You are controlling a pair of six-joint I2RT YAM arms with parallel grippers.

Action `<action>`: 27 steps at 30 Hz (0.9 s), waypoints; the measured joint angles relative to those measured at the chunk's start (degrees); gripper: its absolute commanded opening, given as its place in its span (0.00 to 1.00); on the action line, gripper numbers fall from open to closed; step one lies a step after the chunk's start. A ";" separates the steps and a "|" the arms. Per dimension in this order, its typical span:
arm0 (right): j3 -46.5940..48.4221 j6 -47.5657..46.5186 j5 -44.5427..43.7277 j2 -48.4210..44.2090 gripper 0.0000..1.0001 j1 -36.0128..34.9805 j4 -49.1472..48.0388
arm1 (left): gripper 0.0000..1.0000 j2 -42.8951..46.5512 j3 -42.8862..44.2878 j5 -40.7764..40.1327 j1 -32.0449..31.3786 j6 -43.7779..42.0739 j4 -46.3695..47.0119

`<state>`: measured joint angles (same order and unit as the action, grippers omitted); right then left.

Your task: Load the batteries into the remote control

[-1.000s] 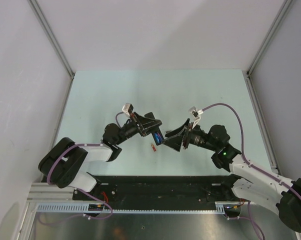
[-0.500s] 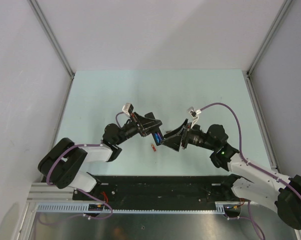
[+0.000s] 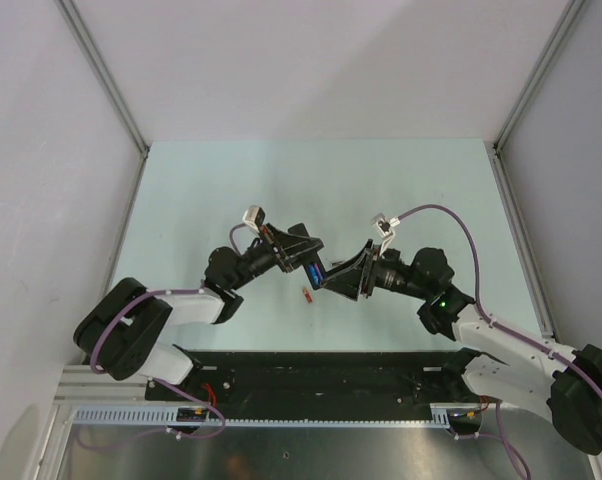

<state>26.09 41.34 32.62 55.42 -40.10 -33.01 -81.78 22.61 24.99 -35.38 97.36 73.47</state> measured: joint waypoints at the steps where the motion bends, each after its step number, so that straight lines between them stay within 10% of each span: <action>1: 0.00 0.26 0.07 0.17 0.52 0.02 -0.13 | 0.00 0.07 0.00 -0.09 0.00 0.04 -0.22; 27: 0.07 11.89 2.86 4.92 0.31 0.61 -3.30 | 0.00 0.92 0.00 -1.03 0.00 -5.01 -1.03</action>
<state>26.15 53.23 35.48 60.34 -39.48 -36.32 -80.86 22.61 23.97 -35.38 92.36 72.44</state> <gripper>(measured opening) 0.324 0.178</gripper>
